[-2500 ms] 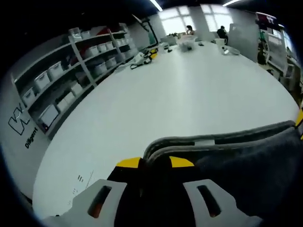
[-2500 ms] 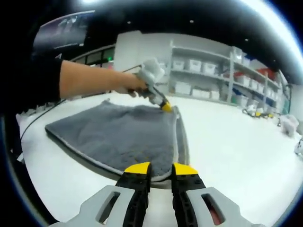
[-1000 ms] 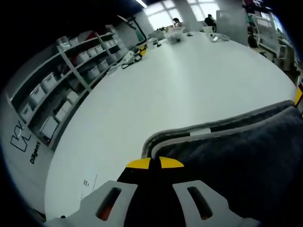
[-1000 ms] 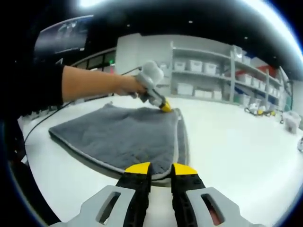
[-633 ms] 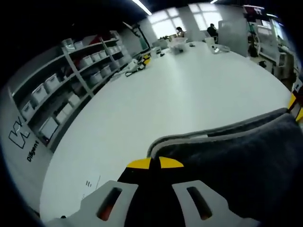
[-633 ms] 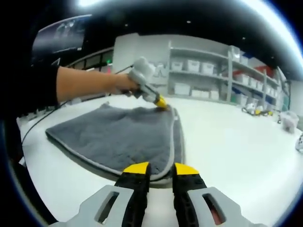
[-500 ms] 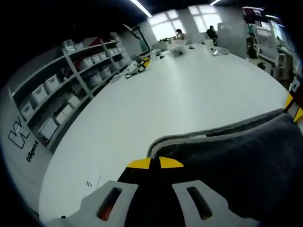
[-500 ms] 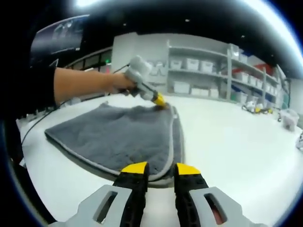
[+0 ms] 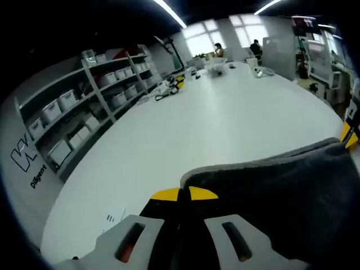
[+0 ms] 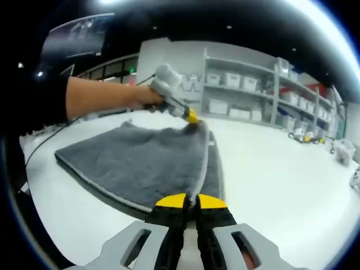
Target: Open the folded towel by lifting each exposed corner and separating the folded layers until the towel lies flat within the target outline without major curled edges
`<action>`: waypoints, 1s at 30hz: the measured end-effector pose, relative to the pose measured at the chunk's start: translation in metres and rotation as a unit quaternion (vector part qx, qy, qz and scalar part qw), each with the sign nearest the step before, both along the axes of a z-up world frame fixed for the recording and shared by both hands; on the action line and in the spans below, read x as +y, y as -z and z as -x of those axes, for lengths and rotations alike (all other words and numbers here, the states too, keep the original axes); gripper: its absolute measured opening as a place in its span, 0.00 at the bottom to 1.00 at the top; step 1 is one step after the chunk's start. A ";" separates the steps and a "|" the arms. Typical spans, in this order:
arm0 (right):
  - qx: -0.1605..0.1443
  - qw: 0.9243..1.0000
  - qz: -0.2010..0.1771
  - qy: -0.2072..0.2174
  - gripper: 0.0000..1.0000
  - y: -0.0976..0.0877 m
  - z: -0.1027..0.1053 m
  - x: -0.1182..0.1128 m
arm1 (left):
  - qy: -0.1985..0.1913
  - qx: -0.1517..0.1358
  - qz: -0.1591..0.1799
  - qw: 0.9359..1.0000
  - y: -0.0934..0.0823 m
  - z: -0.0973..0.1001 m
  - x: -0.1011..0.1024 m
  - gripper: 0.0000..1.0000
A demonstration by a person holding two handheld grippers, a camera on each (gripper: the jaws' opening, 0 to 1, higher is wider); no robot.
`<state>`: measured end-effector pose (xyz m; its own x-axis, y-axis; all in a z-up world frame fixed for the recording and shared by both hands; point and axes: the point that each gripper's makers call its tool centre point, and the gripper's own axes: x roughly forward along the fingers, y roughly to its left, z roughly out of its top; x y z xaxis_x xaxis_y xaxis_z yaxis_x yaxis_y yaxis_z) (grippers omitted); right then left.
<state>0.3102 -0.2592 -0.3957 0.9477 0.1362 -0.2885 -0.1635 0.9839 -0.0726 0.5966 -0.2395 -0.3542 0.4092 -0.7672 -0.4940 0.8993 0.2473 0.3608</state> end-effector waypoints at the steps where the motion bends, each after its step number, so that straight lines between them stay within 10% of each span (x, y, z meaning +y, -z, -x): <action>1: -0.001 1.000 0.000 0.000 0.00 -0.001 0.000 0.000 | 0.000 0.000 0.000 1.000 0.000 0.001 0.000 0.02; 14: -0.047 0.998 0.015 -0.034 0.00 -0.038 -0.004 0.028 | -0.015 -0.013 -0.003 1.000 -0.018 -0.005 0.025 0.02; 30: -0.104 0.987 0.050 -0.111 0.00 -0.100 -0.016 0.111 | -0.055 -0.025 0.035 0.998 -0.057 -0.015 0.103 0.02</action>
